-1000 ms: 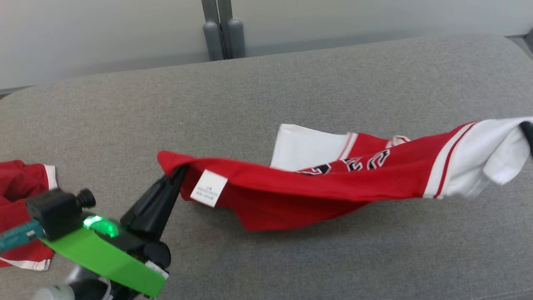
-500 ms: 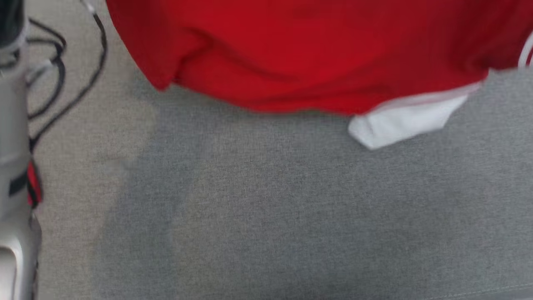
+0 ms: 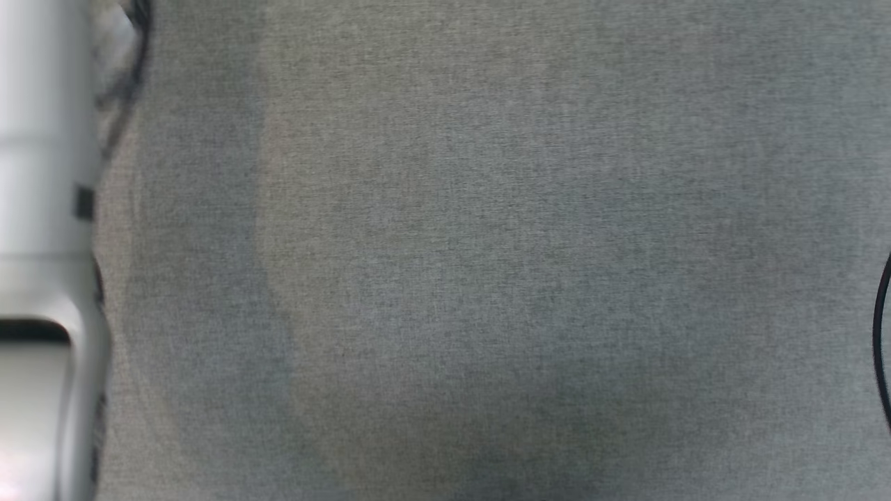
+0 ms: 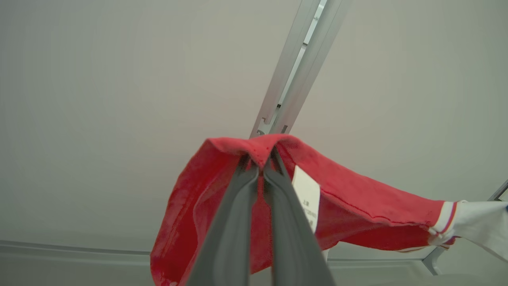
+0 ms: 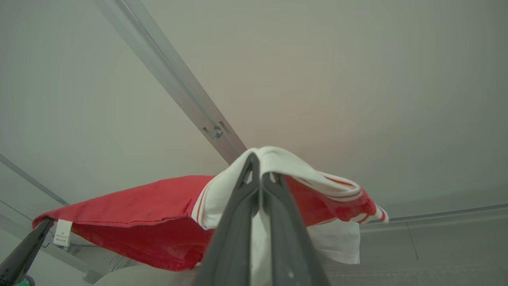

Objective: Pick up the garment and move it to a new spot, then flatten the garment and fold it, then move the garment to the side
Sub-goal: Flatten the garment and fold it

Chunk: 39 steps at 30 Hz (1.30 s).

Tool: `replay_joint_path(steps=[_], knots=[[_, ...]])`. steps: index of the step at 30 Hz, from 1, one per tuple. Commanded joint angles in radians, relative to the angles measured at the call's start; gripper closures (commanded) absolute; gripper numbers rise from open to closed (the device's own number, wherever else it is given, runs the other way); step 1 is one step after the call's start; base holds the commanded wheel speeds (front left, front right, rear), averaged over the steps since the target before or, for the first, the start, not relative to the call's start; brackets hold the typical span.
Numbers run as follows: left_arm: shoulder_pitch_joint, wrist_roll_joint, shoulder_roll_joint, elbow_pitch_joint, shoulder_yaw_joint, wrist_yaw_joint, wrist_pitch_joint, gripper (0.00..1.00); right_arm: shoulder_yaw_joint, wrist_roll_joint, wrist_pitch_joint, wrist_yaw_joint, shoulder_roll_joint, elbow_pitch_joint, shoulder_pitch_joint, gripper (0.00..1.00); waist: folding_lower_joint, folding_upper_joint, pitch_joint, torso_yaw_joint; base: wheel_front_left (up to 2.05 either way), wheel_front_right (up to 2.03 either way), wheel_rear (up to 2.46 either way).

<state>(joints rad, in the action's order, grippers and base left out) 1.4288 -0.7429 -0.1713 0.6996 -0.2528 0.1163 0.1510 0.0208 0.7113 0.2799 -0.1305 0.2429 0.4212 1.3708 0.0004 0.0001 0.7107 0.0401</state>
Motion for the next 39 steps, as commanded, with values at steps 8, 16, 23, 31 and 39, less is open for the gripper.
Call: replay_joint_path(steps=[8,16,23,31,39], knots=[[-0.564,-0.135,-0.046,-0.186,-0.134,0.015,0.089,1.00,0.036,0.316,0.007,0.000,0.113,-0.246,-0.639,1.00,-0.0004,-0.0001,-0.166,0.054,0.00,0.00,0.00],[-1.226,-0.234,-0.124,-0.509,-0.156,-0.043,0.104,1.00,0.192,0.521,0.002,0.001,0.096,-0.535,-1.294,1.00,-0.0004,-0.0001,-0.419,0.032,0.00,0.00,0.00],[-1.573,-0.211,-0.168,-0.809,-0.220,-0.182,0.060,1.00,0.219,0.530,0.014,0.000,0.023,-0.665,-1.756,1.00,-0.0004,-0.0001,-0.475,0.025,0.00,0.00,0.00],[-1.578,-0.237,-0.214,-0.994,-0.211,-0.227,-0.018,1.00,0.217,0.466,0.002,0.000,0.028,-0.696,-1.727,1.00,-0.0004,-0.0001,-0.408,-0.006,0.00,0.00,0.00],[-1.343,-0.246,-0.235,-0.940,-0.186,-0.245,-0.147,1.00,0.180,0.372,0.150,0.000,0.101,-0.568,-1.398,1.00,-0.0004,-0.0001,-0.324,-0.018,0.00,0.00,0.00]])
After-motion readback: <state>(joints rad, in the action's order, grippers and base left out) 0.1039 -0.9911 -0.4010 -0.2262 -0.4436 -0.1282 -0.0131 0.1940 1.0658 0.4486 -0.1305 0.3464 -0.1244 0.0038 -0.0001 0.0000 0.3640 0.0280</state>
